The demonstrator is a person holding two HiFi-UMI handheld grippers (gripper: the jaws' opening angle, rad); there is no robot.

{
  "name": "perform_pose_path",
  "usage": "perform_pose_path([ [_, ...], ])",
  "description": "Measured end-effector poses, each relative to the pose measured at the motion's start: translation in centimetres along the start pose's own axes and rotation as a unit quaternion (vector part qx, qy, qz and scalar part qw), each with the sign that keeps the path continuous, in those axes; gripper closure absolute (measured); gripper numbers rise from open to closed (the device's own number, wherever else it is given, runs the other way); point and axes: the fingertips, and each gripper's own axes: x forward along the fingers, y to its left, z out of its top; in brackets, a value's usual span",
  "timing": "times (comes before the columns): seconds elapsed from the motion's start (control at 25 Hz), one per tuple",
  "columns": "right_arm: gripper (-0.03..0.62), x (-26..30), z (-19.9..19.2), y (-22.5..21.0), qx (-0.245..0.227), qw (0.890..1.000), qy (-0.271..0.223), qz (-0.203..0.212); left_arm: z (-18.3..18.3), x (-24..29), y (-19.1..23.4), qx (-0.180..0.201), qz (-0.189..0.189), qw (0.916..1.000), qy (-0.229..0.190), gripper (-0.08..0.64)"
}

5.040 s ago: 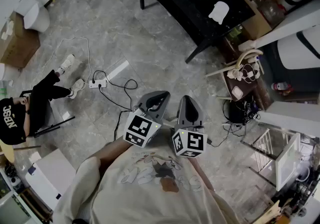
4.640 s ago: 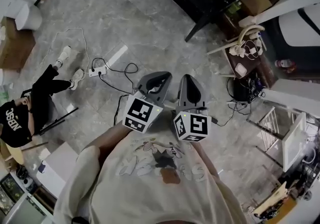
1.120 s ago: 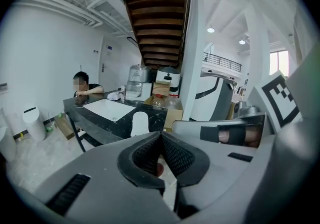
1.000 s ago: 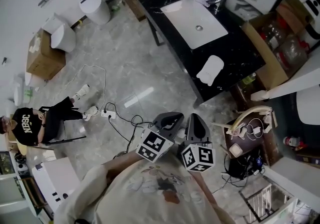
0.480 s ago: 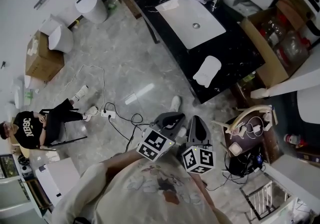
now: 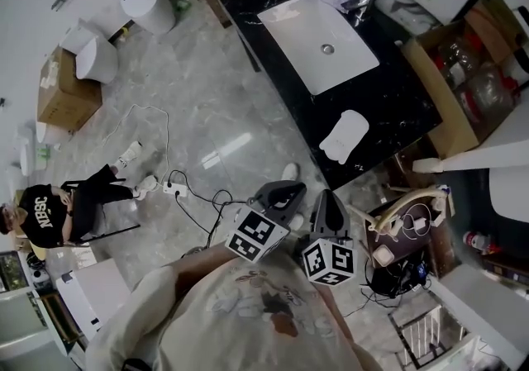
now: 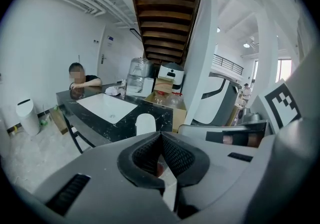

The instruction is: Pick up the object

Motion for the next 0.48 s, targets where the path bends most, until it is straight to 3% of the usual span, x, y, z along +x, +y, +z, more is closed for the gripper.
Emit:
perform_pose_path([
  [0.48, 0.572, 6.6, 3.8, -1.4, 0.008, 0.999, 0.003, -0.033, 4.2, 4.9, 4.8, -0.012, -0.030, 0.9994, 0.009, 0.552],
])
